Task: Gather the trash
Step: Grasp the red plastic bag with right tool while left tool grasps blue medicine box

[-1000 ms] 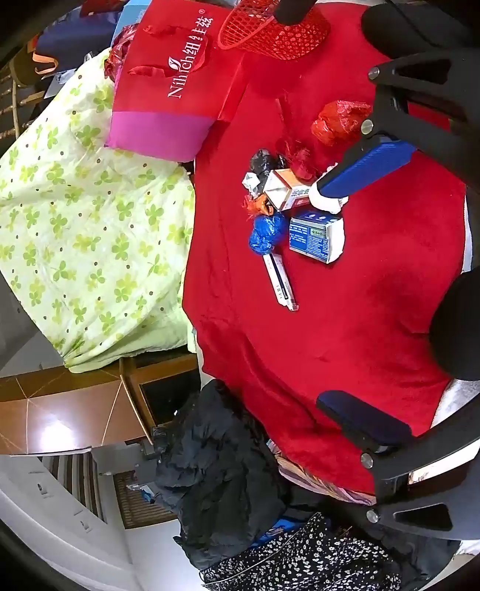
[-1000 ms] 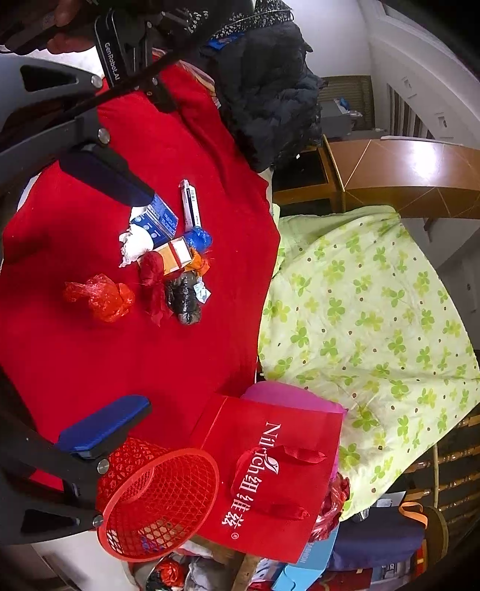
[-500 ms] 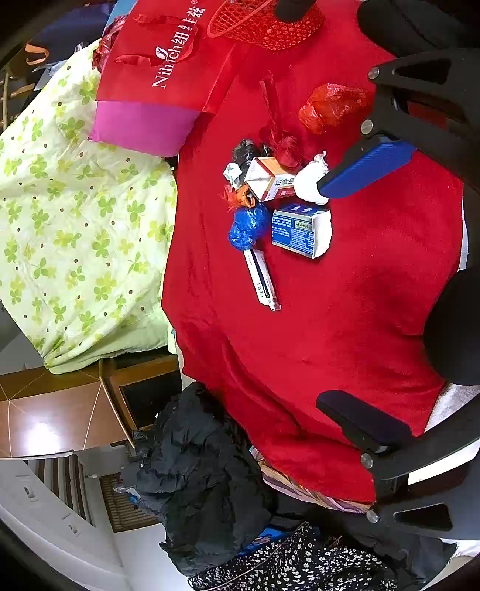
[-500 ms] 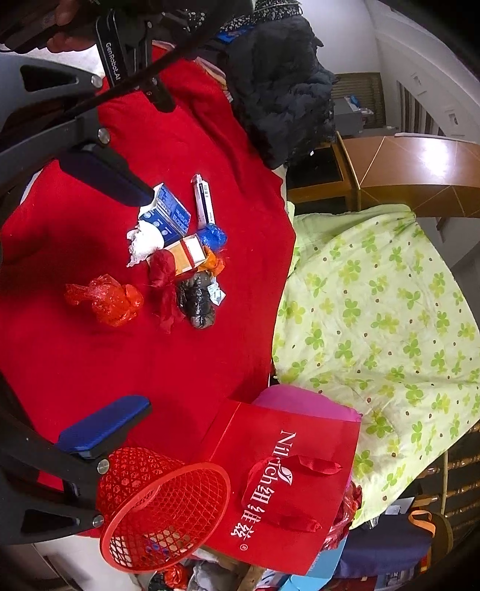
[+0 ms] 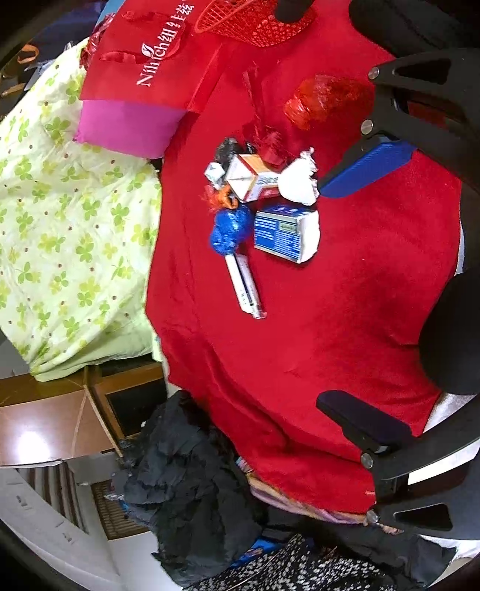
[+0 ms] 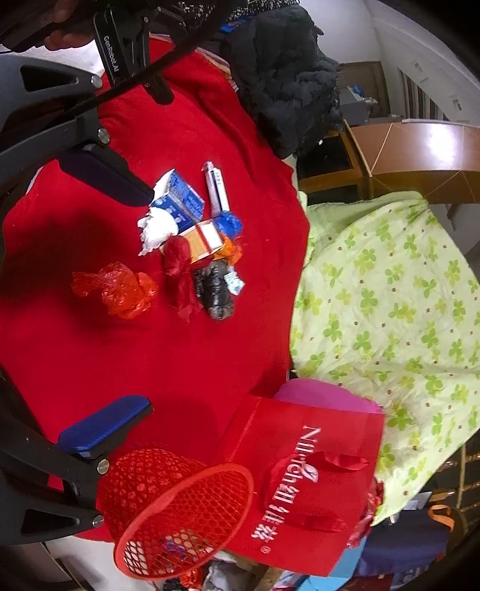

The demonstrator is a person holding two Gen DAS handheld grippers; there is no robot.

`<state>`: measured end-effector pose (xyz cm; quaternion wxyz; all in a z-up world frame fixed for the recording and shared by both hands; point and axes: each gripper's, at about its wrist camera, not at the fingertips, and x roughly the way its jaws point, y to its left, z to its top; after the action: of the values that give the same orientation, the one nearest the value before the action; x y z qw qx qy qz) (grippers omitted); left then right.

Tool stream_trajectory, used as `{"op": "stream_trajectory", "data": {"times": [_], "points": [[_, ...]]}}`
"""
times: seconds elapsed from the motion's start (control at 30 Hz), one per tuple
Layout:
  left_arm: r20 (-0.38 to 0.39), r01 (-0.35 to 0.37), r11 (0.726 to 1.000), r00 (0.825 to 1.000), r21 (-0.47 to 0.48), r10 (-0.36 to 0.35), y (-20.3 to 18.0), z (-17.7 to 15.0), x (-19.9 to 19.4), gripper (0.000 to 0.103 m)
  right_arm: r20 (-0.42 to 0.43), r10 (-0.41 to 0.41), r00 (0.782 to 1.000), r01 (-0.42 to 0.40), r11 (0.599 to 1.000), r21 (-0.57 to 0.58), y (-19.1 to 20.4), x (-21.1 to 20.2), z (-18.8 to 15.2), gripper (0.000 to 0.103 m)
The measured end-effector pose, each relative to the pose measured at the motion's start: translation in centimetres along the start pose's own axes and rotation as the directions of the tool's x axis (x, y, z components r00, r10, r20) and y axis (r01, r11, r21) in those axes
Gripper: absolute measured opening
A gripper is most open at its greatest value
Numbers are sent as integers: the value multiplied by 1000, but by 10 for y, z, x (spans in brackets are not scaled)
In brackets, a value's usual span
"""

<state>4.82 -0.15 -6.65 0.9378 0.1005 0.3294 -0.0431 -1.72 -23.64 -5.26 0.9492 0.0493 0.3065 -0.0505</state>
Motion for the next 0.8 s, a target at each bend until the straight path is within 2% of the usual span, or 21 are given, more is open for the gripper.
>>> {"op": "stream_trajectory", "data": {"times": [0.13, 0.23, 0.37, 0.43, 0.5, 0.6, 0.7, 0.8], "points": [[-59, 11, 1000, 998, -21, -12, 7, -6, 27, 103, -59, -1, 998, 2, 1000, 19, -13, 31, -5, 103], [-103, 30, 999, 994, -29, -32, 14, -7, 51, 103, -120, 26, 992, -19, 998, 63, -24, 58, -7, 94], [-151, 91, 994, 984, -60, -99, 20, -3, 81, 103, -195, 111, 975, -82, 985, 150, -30, 92, -10, 91], [-172, 135, 988, 974, -74, -146, 19, 3, 96, 103, -248, 169, 954, -123, 974, 192, -31, 112, -13, 89], [-182, 176, 982, 965, -74, -187, 12, 11, 111, 103, -296, 218, 930, -152, 962, 229, -26, 128, -19, 80], [-214, 220, 973, 950, -64, -229, -2, 20, 132, 103, -329, 273, 904, -187, 944, 271, -21, 145, -26, 75], [-257, 263, 963, 928, -60, -269, -14, 29, 157, 103, -356, 294, 887, -194, 937, 290, -18, 159, -31, 65], [-300, 295, 953, 905, -67, -301, -23, 33, 176, 103, -363, 303, 881, -195, 932, 306, -21, 166, -36, 54]]}}
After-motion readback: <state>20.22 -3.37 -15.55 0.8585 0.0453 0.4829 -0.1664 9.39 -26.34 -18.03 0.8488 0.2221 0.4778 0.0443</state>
